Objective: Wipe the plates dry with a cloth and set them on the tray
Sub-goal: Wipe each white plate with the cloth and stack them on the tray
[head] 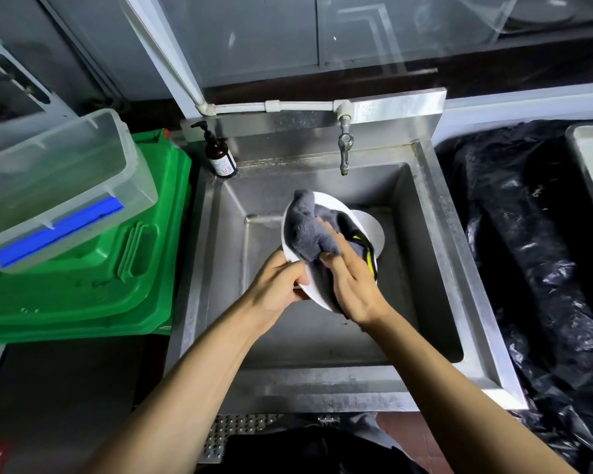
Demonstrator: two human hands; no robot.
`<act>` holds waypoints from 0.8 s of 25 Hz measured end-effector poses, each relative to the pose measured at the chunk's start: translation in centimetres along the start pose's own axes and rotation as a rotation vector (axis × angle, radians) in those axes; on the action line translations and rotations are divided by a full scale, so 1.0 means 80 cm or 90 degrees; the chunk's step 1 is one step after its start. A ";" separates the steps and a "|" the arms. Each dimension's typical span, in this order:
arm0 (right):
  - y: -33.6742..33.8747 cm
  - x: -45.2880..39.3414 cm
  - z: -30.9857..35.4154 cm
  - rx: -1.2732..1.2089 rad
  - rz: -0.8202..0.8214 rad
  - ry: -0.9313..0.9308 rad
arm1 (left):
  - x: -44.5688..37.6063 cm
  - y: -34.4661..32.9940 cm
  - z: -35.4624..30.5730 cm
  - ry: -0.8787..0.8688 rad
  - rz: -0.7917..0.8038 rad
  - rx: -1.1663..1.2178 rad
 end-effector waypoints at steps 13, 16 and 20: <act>0.019 0.044 0.015 -0.103 0.010 -0.054 | -0.013 0.028 -0.008 0.032 -0.067 0.078; 0.042 0.067 -0.004 0.002 -0.042 0.014 | -0.014 0.036 -0.013 0.037 -0.101 0.090; 0.071 0.058 -0.037 0.065 -0.139 -0.014 | -0.009 0.030 -0.016 0.059 -0.040 0.036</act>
Point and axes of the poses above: each hand's wrist, its own x-axis away from the middle knuckle, its own y-axis out of the back of the hand, z = x × y, the point moved 3 cm from there along -x, towards the middle knuckle, and after that the axes turned 13 degrees about y, right-handed, at the moved point
